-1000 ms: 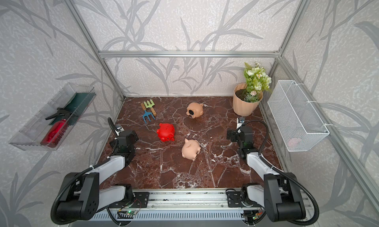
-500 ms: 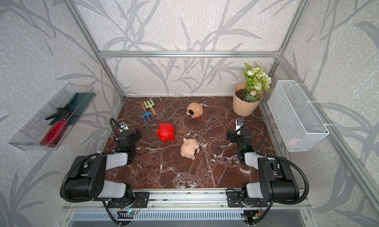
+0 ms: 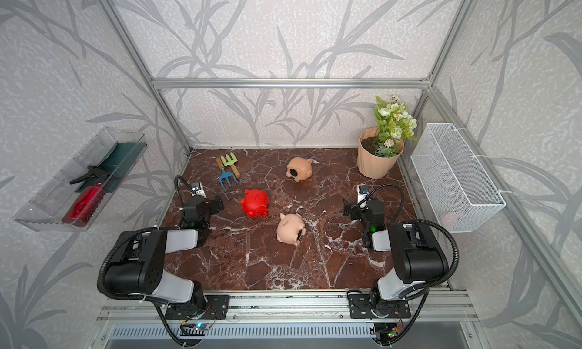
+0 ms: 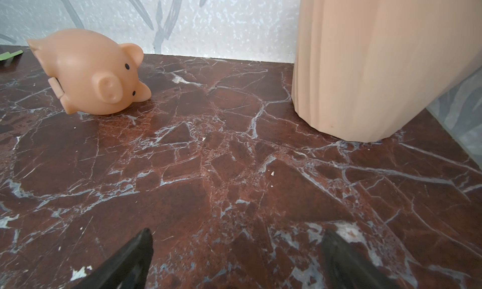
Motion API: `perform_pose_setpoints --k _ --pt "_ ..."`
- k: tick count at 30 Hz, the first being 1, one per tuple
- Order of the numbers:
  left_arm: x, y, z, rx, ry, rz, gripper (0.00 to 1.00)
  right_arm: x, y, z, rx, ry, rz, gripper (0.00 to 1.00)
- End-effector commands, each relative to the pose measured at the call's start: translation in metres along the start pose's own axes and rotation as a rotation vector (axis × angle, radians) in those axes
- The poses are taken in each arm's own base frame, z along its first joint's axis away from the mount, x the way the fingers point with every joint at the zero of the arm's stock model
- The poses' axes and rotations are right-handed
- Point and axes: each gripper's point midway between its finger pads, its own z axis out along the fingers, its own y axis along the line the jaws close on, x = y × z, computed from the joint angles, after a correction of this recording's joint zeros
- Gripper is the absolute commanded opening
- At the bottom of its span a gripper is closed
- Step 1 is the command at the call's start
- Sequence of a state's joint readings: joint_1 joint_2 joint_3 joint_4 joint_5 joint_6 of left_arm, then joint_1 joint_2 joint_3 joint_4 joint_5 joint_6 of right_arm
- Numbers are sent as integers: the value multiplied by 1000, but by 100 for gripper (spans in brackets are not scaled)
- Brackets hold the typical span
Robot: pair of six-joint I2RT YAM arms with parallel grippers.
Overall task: Close piggy banks
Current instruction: Reset both arms
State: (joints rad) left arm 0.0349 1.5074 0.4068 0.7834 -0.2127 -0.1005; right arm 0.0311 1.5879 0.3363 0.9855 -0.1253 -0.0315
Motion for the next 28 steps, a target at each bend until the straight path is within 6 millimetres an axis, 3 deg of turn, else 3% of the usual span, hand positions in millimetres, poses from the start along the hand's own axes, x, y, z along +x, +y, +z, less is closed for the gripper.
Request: perform_pose_setpoints --k 1,28 --pt "-8 -6 2 33 -25 2 99 -17 2 2 -12 -53 -20 99" --pt "-3 -13 1 66 -69 31 99 -17 5 4 -25 -46 -32 99"
